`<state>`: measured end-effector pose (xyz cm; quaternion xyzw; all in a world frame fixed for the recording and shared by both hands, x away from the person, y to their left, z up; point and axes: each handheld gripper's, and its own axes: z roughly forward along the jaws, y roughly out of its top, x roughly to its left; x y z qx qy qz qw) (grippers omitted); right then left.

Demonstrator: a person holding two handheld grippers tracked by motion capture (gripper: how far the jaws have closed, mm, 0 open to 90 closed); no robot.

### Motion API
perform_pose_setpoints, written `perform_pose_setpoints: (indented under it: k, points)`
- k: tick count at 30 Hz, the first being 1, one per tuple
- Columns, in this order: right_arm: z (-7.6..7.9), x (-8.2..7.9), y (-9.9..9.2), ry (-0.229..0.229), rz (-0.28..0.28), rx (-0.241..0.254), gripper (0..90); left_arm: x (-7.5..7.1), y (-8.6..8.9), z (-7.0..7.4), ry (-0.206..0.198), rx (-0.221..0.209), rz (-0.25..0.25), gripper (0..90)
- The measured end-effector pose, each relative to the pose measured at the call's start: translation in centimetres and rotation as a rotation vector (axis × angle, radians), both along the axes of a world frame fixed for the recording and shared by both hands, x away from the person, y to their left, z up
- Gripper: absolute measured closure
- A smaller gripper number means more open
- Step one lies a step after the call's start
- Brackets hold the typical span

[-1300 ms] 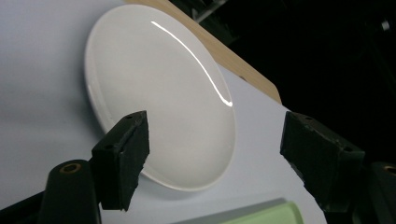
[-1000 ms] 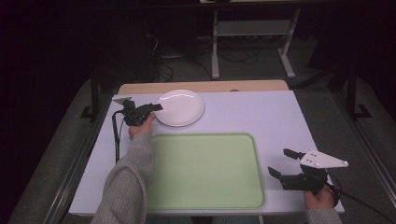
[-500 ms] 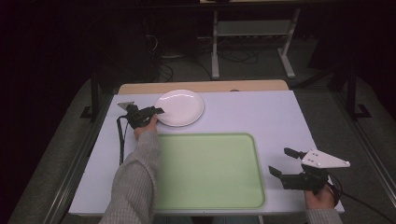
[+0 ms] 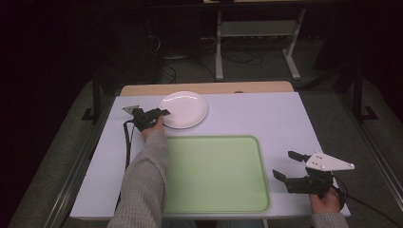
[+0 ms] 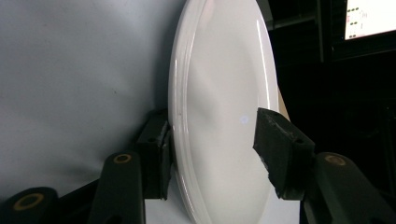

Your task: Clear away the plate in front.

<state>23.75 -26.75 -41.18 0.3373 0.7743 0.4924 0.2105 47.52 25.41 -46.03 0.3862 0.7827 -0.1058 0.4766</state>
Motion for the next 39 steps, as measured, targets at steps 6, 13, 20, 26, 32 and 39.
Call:
perform_pose_setpoints:
  k: [6,13,20,26,32,39]
  points:
    - [0.0,0.0,0.1,0.0,0.004,-0.002,13.7,0.0,0.2,-0.3,0.017,0.011,0.009,63.7]
    - [-0.1,0.1,0.2,0.002,0.003,-0.007,13.7,-0.1,0.4,-1.0,0.029,-0.002,0.025,81.1]
    - [0.0,0.0,0.2,0.002,0.005,0.002,13.7,-0.1,0.8,-1.4,-0.004,-0.057,0.031,85.0]
    - [-0.2,0.2,0.3,0.009,0.003,-0.007,13.7,-0.3,0.9,-1.4,-0.031,-0.076,0.035,86.5]
    - [-0.2,0.1,0.3,0.012,0.004,-0.017,13.7,-0.4,1.0,-1.3,-0.052,-0.11,0.043,86.2]
    - [-0.4,0.2,0.5,0.016,0.004,-0.026,13.7,-0.4,1.4,-1.0,-0.085,-0.095,0.037,86.1]
